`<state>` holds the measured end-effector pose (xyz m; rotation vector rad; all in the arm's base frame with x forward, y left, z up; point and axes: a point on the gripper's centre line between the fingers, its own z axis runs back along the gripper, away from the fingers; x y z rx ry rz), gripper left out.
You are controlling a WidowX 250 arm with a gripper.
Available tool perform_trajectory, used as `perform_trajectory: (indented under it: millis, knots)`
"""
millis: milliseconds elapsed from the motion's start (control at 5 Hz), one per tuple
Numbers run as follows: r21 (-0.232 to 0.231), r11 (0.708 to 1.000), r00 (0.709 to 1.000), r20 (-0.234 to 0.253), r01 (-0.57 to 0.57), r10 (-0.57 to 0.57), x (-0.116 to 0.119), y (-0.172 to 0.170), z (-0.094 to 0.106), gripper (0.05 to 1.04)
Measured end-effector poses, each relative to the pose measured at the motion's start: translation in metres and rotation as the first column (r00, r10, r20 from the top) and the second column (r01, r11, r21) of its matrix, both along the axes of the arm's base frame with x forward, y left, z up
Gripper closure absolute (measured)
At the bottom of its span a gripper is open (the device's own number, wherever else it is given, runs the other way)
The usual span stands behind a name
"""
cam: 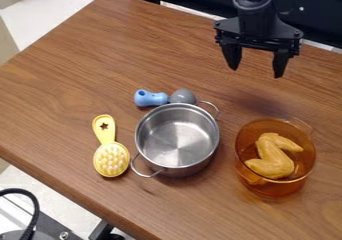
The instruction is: Moved the blue object to the left lower side of the table
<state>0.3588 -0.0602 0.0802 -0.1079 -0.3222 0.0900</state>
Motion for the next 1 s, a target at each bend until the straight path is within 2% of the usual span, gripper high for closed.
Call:
perform_trajectory:
  millis: [200,400,600,800,1000]
  knots:
    - [0.006,1.0,0.999,-0.038,0.003,-0.003,-0.005,0.001,-0.013,0.085]
    - [0.002,1.0,0.999,-0.045,0.016,-0.016,-0.008,0.007,-0.017,0.085]
    - [-0.026,0.997,0.996,-0.053,0.067,-0.068,-0.008,0.016,-0.017,0.085]
    - [-0.026,0.998,0.998,-0.029,0.063,-0.064,-0.008,0.03,-0.008,0.085]
    - [-0.006,0.996,0.995,-0.04,0.088,-0.088,-0.014,0.042,-0.001,0.085]
